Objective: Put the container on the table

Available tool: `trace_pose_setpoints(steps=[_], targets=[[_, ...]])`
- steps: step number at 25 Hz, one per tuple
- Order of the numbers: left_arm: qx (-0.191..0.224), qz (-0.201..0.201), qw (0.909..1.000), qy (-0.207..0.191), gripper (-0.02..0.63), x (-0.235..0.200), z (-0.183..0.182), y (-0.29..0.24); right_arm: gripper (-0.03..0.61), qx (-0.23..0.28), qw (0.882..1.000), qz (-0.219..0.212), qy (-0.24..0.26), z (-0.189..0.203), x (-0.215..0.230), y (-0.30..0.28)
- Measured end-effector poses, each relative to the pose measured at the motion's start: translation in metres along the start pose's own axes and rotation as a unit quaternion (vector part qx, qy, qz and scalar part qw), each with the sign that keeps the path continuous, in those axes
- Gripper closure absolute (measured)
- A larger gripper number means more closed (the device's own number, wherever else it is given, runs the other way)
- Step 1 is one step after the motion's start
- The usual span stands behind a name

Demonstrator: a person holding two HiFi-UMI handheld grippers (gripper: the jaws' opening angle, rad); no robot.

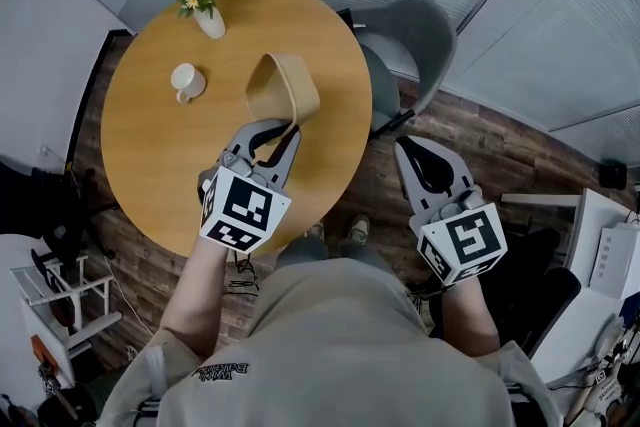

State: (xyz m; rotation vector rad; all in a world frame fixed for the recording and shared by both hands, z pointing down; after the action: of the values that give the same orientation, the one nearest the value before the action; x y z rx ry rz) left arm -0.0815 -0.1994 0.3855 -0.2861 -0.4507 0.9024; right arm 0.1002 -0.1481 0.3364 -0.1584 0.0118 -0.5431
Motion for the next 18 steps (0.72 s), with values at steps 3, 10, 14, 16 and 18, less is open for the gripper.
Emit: trace_pose_setpoints(steps=[3, 10, 14, 16, 18], targets=[[-0.002, 0.002, 0.9999, -0.013, 0.581, -0.005, -0.001, -0.016, 0.543, -0.005, 1.0, -0.002, -0.002, 0.003, 0.004, -0.003], [-0.022, 0.009, 0.9993, -0.028, 0.581, -0.02, 0.003, -0.054, 0.543, -0.004, 1.0, -0.009, -0.013, 0.005, 0.011, -0.01], [-0.038, 0.017, 0.9988, -0.025, 0.581, -0.024, 0.019, -0.076, 0.543, -0.008, 1.0, -0.004, -0.018, 0.01, 0.018, -0.014], [-0.05, 0.027, 0.9981, -0.023, 0.581, -0.023, 0.029, -0.086, 0.543, -0.012, 1.0, -0.001, -0.021, 0.013, 0.021, -0.015], [-0.062, 0.037, 0.9972, -0.02, 0.581, -0.022, 0.04, -0.097, 0.543, -0.018, 1.0, 0.003, -0.024, 0.018, 0.024, -0.015]])
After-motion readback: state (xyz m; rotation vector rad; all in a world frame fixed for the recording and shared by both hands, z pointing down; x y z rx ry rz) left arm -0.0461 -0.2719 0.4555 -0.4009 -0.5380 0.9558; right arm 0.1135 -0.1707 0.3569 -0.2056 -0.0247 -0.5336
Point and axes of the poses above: the fingertips, and each gripper's own axes: y backward along the fingers, x to its right, z out of its underside, the point moved 4 cm from there along y, backward along the fingers, and after that the axes turned 8 degrees about x, right-handed, at the moved point
